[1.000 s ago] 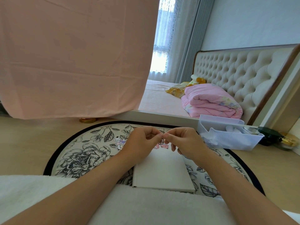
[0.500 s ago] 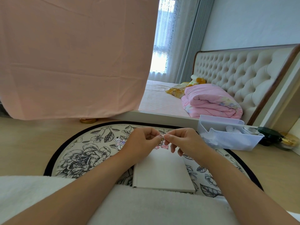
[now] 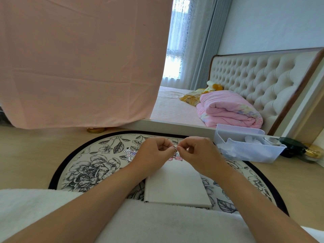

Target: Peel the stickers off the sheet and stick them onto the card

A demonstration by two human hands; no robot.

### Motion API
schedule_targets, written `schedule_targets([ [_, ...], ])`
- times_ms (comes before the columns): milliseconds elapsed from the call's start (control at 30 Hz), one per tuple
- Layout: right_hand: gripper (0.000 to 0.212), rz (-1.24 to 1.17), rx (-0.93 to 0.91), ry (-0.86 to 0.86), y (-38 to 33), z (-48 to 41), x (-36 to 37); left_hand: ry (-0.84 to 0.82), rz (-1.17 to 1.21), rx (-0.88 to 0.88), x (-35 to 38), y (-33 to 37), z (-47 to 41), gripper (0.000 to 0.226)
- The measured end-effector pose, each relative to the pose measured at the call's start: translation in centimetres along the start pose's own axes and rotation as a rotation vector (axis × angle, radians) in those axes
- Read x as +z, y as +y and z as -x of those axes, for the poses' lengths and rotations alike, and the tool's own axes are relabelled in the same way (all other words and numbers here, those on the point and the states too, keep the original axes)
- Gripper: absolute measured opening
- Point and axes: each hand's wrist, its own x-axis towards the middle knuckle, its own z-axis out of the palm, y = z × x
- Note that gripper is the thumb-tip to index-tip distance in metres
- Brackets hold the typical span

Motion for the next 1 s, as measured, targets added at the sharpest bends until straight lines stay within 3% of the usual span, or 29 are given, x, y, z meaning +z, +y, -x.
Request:
schedule_targets([
  [233,0.011,0.049,-0.003,0.036,-0.3,0.2,0.8,0.021,-0.01,-0.019,0.2,0.0,0.0,0.011],
  [467,0.023,-0.199,0.147,0.009,-0.6,0.2,0.9,0.08,-0.01,-0.036,0.4,-0.1,-0.2,0.009],
  [533,0.021,-0.257,0.189,0.023,-0.6,0.1,1.0,0.146,-0.112,0.017,0.2,0.0,0.1,0.004],
  [633,0.019,-0.297,0.219,0.05,-0.7,0.0,1.1,0.258,-0.368,0.207,-0.3,0.2,0.4,0.016],
  [700,0.019,-0.271,0.218,0.066,-0.6,0.0,1.1,0.248,-0.43,0.241,-0.4,0.6,0.5,0.013],
  [800,0.017,-0.193,0.207,0.082,-0.4,0.0,1.1,0.189,-0.36,0.161,0.1,0.9,0.6,0.003],
  [1000,0.014,-0.07,0.153,0.078,-0.3,0.1,1.3,0.131,-0.188,0.052,0.1,0.4,0.1,0.009],
])
